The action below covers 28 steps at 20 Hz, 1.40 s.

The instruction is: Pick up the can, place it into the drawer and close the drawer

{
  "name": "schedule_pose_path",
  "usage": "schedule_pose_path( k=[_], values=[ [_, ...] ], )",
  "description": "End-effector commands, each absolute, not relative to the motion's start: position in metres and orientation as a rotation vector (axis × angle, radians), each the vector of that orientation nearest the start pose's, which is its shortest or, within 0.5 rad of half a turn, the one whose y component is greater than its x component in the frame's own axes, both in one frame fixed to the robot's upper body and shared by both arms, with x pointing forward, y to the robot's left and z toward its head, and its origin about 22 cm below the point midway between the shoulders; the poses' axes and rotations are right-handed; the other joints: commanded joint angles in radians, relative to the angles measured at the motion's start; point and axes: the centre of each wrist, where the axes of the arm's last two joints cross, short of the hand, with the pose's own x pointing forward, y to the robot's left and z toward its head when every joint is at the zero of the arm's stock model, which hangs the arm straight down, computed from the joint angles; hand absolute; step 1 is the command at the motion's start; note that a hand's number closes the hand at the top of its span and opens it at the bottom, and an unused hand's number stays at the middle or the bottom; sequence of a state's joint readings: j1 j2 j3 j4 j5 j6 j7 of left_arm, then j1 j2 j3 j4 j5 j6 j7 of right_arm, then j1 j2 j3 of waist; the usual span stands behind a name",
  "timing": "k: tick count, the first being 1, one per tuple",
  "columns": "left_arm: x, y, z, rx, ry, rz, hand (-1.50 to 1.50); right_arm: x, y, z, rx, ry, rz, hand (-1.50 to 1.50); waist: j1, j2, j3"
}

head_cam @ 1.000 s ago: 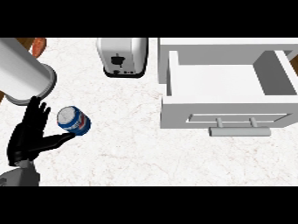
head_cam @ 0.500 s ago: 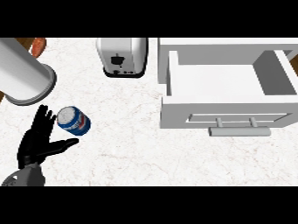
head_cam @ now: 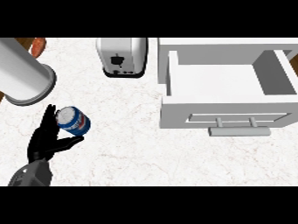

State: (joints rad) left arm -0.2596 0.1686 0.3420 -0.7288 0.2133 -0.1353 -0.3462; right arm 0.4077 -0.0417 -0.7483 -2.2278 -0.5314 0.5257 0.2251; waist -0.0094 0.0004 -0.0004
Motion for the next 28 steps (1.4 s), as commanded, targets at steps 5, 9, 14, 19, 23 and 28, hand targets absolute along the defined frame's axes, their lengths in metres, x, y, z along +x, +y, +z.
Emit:
schedule_pose_path(
  k=[5, 9, 14, 19, 23, 28],
  values=[
    [0.264, 0.314, -0.128, -0.026, -1.389, 0.387, -1.5, 0.078, -0.375, 0.12, -0.185, -1.778, -0.097, -1.5, 0.003, 0.001, 0.0],
    [0.281, 0.329, -0.118, -0.051, -1.408, 0.4, 1.5, 0.065, -0.385, 0.121, -0.173, -1.775, -0.093, -1.5, -0.004, 0.002, -0.001],
    [0.296, 0.316, -0.108, -0.189, -1.411, 0.35, 1.5, 0.059, -0.377, 0.111, -0.176, -1.76, -0.098, -1.5, -0.001, 0.0, 0.0],
    [0.317, 0.302, -0.09, -0.238, -1.488, 0.295, 1.5, 0.056, -0.376, 0.122, -0.155, -1.766, -0.097, -1.5, -0.002, -0.001, 0.0],
    [0.334, 0.271, -0.074, -0.3, -1.561, 0.289, 1.5, 0.058, -0.371, 0.107, -0.16, -1.762, -0.114, -1.5, 0.0, -0.002, 0.001],
    [0.31, 0.25, -0.071, -0.296, -1.565, 0.31, 1.5, 0.06, -0.364, 0.132, -0.179, -1.774, -0.117, -1.5, 0.014, -0.005, 0.001]
  ],
)
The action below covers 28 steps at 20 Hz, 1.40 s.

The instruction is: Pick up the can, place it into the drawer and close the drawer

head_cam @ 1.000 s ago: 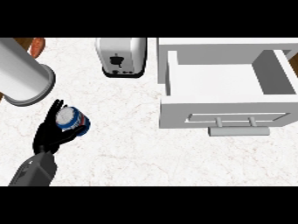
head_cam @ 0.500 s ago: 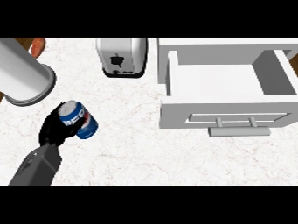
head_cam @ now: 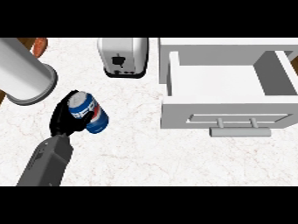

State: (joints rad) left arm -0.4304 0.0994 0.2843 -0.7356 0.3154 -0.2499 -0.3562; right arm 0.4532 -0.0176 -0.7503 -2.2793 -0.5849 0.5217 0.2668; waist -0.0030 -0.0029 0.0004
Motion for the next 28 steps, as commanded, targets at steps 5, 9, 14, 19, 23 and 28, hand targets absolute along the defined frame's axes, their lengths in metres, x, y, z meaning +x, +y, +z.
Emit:
schedule_pose_path(
  k=[5, 9, 14, 19, 23, 28],
  values=[
    [0.316, 0.238, -0.03, -0.247, -1.595, 0.284, 1.5, 0.057, -0.365, 0.116, -0.176, -1.769, -0.137, -1.5, 0.003, -0.001, 0.0],
    [0.327, 0.216, -0.007, -0.234, -1.676, 0.244, 1.5, 0.043, -0.367, 0.117, -0.179, -1.775, -0.129, -1.5, -0.006, -0.001, 0.0],
    [0.339, 0.182, 0.045, -0.248, -1.663, 0.217, 1.5, 0.067, -0.369, 0.122, -0.191, -1.789, -0.137, -1.5, -0.002, 0.002, 0.0],
    [0.34, 0.159, 0.082, -0.234, -1.696, 0.188, 1.5, 0.058, -0.369, 0.107, -0.187, -1.773, -0.118, -1.5, -0.008, 0.001, 0.0],
    [0.342, 0.161, 0.107, -0.229, -1.714, 0.168, 1.5, 0.054, -0.371, 0.115, -0.17, -1.779, -0.151, -1.5, -0.004, 0.001, 0.0],
    [0.359, 0.121, 0.148, -0.189, -1.741, 0.152, 1.5, 0.061, -0.369, 0.112, -0.181, -1.766, -0.155, -1.5, -0.01, 0.003, 0.0]
  ],
)
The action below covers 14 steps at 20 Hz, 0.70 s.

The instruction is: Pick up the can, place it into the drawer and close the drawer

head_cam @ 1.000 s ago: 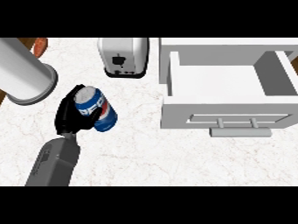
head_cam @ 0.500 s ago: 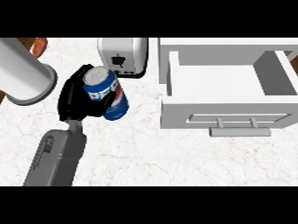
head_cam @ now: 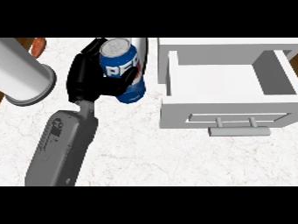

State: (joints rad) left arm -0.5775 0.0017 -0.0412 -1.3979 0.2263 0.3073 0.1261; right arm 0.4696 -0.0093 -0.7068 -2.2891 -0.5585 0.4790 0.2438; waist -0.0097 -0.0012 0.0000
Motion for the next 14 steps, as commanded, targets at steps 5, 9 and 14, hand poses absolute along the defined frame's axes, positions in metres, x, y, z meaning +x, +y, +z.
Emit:
schedule_pose_path(
  k=[5, 9, 14],
  values=[
    [0.364, 0.095, 0.157, -0.204, -1.722, 0.117, 1.5, 0.053, -0.357, 0.129, -0.173, -1.777, -0.143, -1.5, -0.01, 0.001, 0.0],
    [0.386, 0.08, 0.178, -0.193, -1.748, 0.115, 1.5, 0.056, -0.363, 0.116, -0.159, -1.786, -0.143, -1.5, -0.014, 0.002, 0.0],
    [0.4, 0.062, 0.189, -0.217, -1.728, 0.112, 1.5, 0.066, -0.361, 0.108, -0.151, -1.792, -0.138, -1.5, -0.02, 0.005, 0.0]
  ],
)
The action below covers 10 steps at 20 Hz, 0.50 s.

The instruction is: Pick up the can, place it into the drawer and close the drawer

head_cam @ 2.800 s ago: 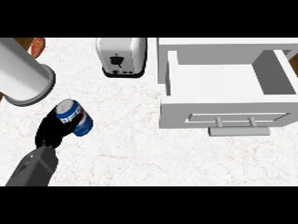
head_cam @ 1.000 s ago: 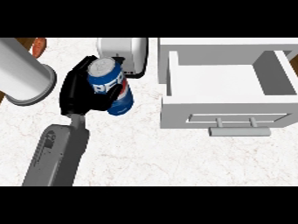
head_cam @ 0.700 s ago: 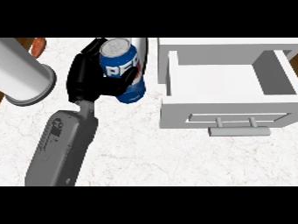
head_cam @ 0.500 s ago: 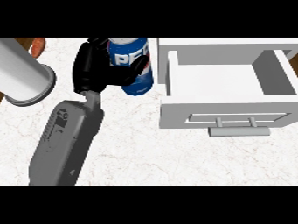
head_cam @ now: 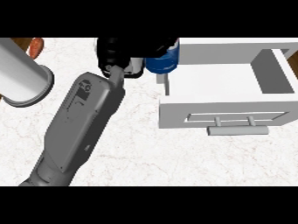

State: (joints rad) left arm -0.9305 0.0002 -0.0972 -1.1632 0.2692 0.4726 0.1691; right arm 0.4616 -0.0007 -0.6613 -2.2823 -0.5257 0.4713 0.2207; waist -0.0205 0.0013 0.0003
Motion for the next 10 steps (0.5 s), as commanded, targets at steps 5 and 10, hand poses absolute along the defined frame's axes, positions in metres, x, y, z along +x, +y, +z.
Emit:
schedule_pose_path(
  k=[5, 10],
  values=[
    [0.4, 0.043, 0.216, -0.201, -1.744, 0.093, 1.5, 0.076, -0.361, 0.119, -0.169, -1.781, -0.144, -1.5, 0.004, 0.0, 0.0],
    [0.41, 0.027, 0.209, -0.19, -1.723, 0.084, 1.5, 0.074, -0.359, 0.111, -0.132, -1.785, -0.14, -1.5, -0.009, 0.002, 0.0]
  ],
)
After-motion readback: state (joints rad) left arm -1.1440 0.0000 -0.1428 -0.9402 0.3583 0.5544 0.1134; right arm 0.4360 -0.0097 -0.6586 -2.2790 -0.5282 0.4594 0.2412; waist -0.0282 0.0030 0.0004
